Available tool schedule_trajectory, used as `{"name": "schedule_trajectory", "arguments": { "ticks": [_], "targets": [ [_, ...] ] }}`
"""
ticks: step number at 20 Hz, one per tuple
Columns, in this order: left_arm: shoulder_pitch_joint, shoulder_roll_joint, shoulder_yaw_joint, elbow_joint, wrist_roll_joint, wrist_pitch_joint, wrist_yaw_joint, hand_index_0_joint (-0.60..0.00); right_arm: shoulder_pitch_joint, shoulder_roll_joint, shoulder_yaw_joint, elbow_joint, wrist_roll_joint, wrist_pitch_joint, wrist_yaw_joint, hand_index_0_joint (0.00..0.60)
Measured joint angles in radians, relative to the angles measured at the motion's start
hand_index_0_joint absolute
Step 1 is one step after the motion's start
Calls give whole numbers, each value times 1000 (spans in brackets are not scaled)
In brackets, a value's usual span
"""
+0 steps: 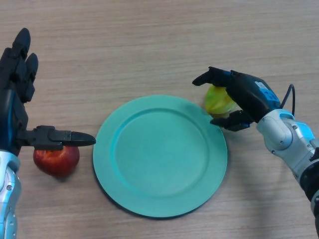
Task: Pick up the yellow starfruit and place it on the plate
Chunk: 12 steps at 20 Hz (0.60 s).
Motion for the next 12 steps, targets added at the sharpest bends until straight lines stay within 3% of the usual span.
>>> {"name": "schedule_trajectory", "arguments": {
  "ticks": [3, 4, 9, 12],
  "targets": [
    [0, 0, 0, 0, 0, 0, 0, 0, 0, 0, 0, -3, 0, 2, 7, 549],
    [-1, 0, 0, 0, 0, 0, 0, 0, 0, -1, 0, -6, 0, 1, 7, 599],
    [-8, 0, 0, 7, 0, -11, 0, 0, -2, -18, 3, -16, -4, -10, 0, 600],
    [-9, 1, -1, 7, 0, -11, 0, 0, -8, -30, 31, -1, -89, -39, -62, 600]
  ]
}}
